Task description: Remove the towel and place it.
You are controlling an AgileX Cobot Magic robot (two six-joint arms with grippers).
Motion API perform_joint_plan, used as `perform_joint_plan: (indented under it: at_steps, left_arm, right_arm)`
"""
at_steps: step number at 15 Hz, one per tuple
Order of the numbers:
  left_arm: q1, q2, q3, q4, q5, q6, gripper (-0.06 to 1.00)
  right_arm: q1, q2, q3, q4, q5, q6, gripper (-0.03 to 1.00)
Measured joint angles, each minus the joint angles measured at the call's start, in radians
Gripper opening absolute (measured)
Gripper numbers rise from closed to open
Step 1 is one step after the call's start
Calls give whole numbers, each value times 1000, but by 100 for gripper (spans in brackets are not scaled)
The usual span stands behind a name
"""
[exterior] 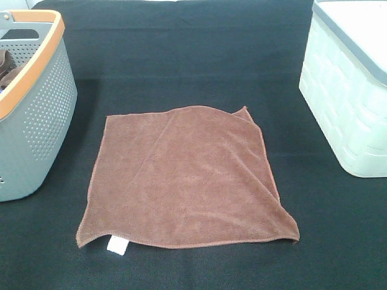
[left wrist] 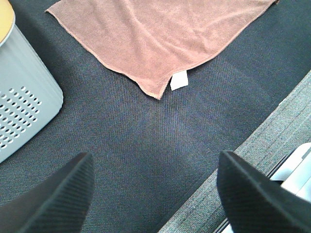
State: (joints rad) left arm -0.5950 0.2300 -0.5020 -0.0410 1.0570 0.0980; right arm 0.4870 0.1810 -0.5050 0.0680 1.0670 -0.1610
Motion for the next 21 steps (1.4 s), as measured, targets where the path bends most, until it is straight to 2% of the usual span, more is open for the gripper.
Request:
perform_joint_plan:
  at_steps: [4, 5, 8, 10, 12, 13, 14, 15, 17, 21]
  left_arm:
    - [1, 0, 0, 0, 0, 0, 68]
    - [24, 0, 0, 0, 0, 0, 68]
    - [233, -9, 1, 0, 0, 0, 68]
    - [399, -74, 2, 0, 0, 0, 68]
    - [501, -163, 2, 0, 0, 0, 68]
    - [501, -163, 2, 0, 0, 0, 68]
    - [551, -218, 2, 0, 0, 0, 68]
    - [569, -232, 2, 1, 0, 0, 68]
    - [576, -235, 2, 2, 0, 0, 68]
    - [576, -235, 2, 3, 0, 0, 68]
  right_arm:
    - [0, 0, 0, 0, 0, 0, 89]
    - [0, 0, 0, 0, 0, 0, 89]
    - [-45, -4, 0, 0, -1, 0, 89]
    - [-187, -39, 0, 0, -2, 0, 89]
    - [-330, -119, 0, 0, -2, 0, 89]
    - [-330, -119, 0, 0, -2, 0, 89]
    - [-374, -148, 0, 0, -2, 0, 89]
    - [-414, -170, 0, 0, -2, 0, 89]
    - [-455, -185, 0, 0, -1, 0, 89]
    - [-455, -188, 0, 0, -1, 0, 89]
